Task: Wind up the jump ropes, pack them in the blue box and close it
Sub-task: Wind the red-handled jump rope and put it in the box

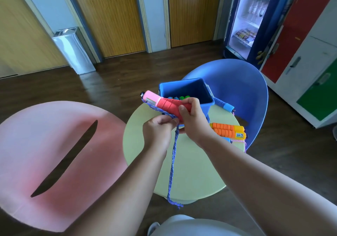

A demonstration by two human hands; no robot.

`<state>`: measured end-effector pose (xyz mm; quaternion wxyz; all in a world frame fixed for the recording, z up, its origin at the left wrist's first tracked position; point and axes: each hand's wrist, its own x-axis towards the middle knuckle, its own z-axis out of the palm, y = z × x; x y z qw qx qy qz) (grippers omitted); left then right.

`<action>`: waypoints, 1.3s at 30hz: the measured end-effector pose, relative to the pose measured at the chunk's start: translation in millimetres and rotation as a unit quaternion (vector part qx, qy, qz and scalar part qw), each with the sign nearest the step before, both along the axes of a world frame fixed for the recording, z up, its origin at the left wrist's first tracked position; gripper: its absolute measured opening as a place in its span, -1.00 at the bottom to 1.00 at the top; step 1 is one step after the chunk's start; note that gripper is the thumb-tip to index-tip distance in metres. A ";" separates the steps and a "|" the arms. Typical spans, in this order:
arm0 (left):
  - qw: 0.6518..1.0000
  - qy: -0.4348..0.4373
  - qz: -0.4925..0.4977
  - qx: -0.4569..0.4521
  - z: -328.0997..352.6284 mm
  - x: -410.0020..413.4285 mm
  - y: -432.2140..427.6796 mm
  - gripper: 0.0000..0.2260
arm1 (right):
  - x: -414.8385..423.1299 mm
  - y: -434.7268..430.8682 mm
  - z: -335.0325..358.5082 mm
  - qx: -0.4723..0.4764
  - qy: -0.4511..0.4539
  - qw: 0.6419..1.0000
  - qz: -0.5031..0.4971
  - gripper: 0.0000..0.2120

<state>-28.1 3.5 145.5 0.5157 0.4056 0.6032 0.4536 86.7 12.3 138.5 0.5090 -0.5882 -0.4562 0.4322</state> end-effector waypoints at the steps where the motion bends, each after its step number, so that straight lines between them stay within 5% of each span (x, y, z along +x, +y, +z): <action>1: 1.000 0.002 -0.006 -0.001 0.9 0.2 0.1 -0.98 | 0.9 -1.4 0.4 -0.006 0.015 1.000 0.004 -0.92; 9: 0.995 -0.062 0.005 -0.073 -3.4 0.0 0.2 -0.98 | 4.1 -9.7 6.8 0.016 0.098 0.994 0.037 -0.85; 21: 0.980 -0.124 -0.019 -0.157 -14.1 5.3 -2.3 -0.90 | 26.2 -6.6 9.9 0.005 0.026 0.994 0.102 -0.74; 27: 0.965 -0.071 -0.192 -0.167 -19.2 21.8 -17.9 -0.69 | 25.5 -0.6 12.8 0.027 0.037 0.998 0.043 -0.74; 30: 0.945 0.023 -0.295 -0.138 -23.8 20.8 -32.4 -0.74 | 33.2 5.9 16.4 0.030 0.025 0.999 0.020 -0.75; 39: 0.914 0.251 -0.309 0.072 46.9 -29.9 23.4 -0.89 | 47.9 -5.3 -0.3 0.004 -0.061 0.997 0.053 -0.72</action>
